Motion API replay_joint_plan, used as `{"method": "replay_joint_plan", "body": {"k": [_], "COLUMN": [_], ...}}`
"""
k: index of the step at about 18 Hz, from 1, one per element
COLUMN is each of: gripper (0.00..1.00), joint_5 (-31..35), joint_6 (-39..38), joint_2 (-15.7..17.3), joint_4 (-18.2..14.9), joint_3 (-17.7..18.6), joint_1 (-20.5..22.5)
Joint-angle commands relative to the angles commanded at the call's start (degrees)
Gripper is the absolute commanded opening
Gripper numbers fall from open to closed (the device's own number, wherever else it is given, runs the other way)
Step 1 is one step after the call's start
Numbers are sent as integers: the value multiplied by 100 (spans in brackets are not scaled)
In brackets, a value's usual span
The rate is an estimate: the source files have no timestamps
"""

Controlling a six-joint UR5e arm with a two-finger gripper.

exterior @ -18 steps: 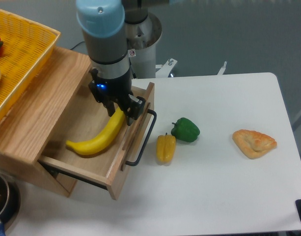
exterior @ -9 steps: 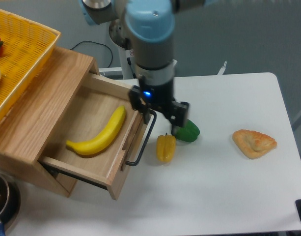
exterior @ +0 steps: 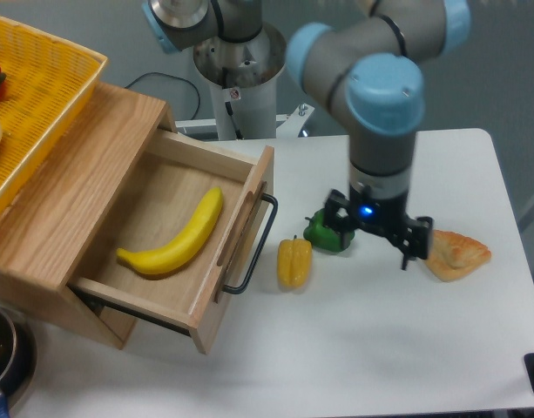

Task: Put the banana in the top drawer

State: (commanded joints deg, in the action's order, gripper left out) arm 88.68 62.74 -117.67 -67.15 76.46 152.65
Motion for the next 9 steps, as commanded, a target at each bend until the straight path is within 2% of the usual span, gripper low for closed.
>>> {"method": "replay_joint_plan", "body": {"k": [6, 9], "gripper": [100, 100], "joint_5": [-220, -202], "joint_6": [133, 852], "joint_2": [-396, -493], "joint_4": [0, 52], "joint_3": [-26, 35], "joint_1": [265, 274]}}
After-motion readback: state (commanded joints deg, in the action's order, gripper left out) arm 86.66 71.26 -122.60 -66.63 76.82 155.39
